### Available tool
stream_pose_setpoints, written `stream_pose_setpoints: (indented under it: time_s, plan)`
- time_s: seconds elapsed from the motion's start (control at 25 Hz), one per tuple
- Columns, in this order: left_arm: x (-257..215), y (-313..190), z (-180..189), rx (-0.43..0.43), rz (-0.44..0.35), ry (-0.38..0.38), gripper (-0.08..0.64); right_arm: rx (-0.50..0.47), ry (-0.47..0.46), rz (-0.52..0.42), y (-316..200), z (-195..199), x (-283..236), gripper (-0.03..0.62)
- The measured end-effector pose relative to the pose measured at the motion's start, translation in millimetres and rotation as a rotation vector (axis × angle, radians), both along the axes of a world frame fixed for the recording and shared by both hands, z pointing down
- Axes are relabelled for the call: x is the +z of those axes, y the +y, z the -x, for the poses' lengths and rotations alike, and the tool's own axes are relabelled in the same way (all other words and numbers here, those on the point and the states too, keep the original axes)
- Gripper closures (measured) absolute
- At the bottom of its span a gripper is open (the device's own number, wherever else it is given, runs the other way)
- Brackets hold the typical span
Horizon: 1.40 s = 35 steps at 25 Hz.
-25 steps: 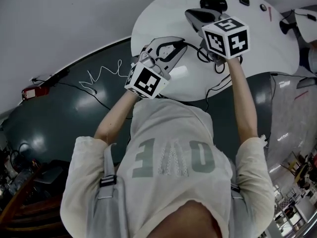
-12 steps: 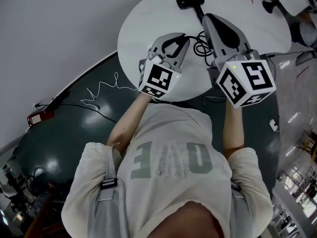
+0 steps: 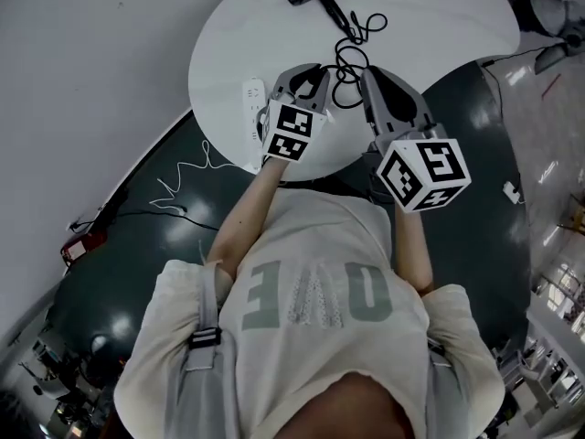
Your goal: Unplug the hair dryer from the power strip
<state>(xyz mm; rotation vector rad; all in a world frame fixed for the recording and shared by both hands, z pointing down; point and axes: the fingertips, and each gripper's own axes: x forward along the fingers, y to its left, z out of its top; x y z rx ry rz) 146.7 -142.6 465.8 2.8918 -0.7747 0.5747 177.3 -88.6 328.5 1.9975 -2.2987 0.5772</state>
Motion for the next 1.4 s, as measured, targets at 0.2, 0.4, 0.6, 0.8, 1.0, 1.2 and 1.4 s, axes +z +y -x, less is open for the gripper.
stream_pose_setpoints:
  time_s: [0.2,0.4,0.6,0.8,1.0,1.2,1.4]
  plan:
    - [42,0,1,-0.007,0.078,-0.069,0.511,0.007,-0.017,0.024,2,-5,12,0.572]
    - [68,-4,5,-0.052,0.125,-0.079,0.509,0.001,-0.029,0.049,2,-3,21,0.572]
    - [65,-6,6,-0.08,0.14,-0.073,0.458,-0.01,-0.03,0.06,2,-5,23,0.572]
    - [59,-6,5,-0.091,0.14,-0.048,0.403,-0.017,-0.027,0.062,2,-5,24,0.572]
    - [53,3,18,-0.1,0.152,-0.056,0.365,-0.027,-0.029,0.045,-1,-4,17,0.572]
    - [58,14,39,-0.115,0.192,-0.081,0.284,-0.06,-0.036,0.031,-9,2,15,0.572]
    - [47,20,58,-0.148,0.208,-0.055,0.279,-0.105,-0.043,0.025,-13,17,13,0.572]
